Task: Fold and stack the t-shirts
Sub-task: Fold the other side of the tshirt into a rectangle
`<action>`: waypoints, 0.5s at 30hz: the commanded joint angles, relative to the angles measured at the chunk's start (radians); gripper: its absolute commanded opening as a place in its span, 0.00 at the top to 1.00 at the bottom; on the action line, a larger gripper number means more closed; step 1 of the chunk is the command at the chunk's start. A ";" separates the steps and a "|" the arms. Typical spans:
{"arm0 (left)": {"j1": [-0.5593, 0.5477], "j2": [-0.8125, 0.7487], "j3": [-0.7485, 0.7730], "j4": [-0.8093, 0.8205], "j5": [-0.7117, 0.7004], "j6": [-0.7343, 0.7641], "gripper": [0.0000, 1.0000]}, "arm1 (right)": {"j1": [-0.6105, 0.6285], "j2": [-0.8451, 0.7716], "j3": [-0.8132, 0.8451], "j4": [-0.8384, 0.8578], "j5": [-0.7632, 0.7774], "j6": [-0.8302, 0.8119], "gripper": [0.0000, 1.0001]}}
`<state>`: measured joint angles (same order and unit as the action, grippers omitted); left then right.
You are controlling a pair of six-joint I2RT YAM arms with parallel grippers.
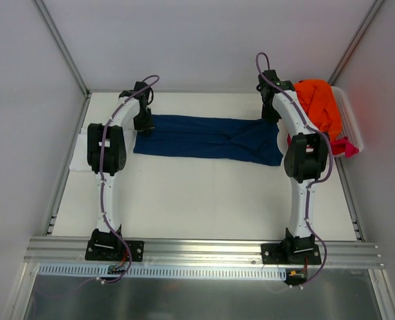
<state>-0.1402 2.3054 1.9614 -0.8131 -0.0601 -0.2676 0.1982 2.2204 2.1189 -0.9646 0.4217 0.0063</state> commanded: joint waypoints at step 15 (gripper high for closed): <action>0.025 0.057 0.137 -0.043 0.022 0.033 0.81 | -0.034 0.105 0.205 -0.023 0.005 -0.025 0.99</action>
<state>-0.1287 2.3596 2.0632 -0.8238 -0.0586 -0.2493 0.1768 2.3112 2.2635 -0.9722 0.4213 0.0051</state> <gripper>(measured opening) 0.186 0.019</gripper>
